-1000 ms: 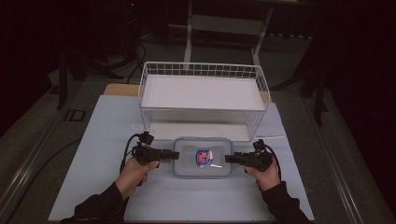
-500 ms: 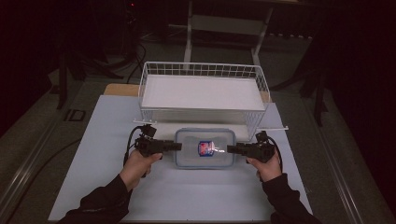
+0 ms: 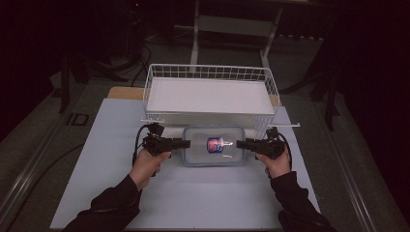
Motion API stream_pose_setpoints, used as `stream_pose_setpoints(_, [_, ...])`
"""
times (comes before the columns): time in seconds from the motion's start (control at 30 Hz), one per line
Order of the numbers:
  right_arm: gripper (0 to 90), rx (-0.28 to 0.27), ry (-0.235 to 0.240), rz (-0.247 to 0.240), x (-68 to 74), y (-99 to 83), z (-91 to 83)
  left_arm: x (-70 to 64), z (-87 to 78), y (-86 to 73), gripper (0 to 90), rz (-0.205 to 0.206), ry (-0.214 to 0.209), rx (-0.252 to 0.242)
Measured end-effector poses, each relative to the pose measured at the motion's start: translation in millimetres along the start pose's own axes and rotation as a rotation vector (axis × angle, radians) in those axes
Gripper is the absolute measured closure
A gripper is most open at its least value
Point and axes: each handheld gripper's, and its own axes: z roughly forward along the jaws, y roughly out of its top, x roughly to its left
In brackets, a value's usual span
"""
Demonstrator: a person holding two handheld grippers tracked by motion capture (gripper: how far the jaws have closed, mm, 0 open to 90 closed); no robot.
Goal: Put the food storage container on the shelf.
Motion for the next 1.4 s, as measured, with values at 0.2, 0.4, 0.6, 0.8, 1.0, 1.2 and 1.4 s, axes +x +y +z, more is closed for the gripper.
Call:
stream_pose_setpoints(0.2, [48.3,-0.012,-0.016,-0.009,-5.0,3.2,2.3,3.6,7.0,2.6,55.0,0.002,0.013,-0.005])
stream_pose_setpoints(0.4, [48.3,-0.024,-0.028,-0.022,-8.6,4.9,5.7,4.9,11.2,4.6,54.1,0.038,0.042,-0.025])
stream_pose_setpoints(0.6, [48.3,-0.049,-0.028,-0.014,-15.1,6.6,10.6,11.0,13.5,7.8,54.0,0.093,0.063,-0.04])
stream_pose_setpoints(0.8, [48.2,-0.095,-0.026,-0.028,-18.0,6.7,14.5,9.7,14.3,9.7,53.5,0.093,0.081,-0.085])
stream_pose_setpoints(1.0, [47.9,-0.073,-0.044,-0.034,-24.3,4.4,22.4,18.2,20.6,7.6,53.2,0.089,0.108,-0.069])
stream_pose_setpoints(1.2, [48.0,-0.069,-0.046,-0.017,-27.6,4.1,24.5,20.9,23.5,8.3,53.0,0.086,0.092,-0.076])
stream_pose_setpoints(1.4, [47.7,-0.087,-0.065,-0.03,-27.0,5.6,26.0,23.9,23.8,8.5,52.5,0.083,0.089,-0.094])
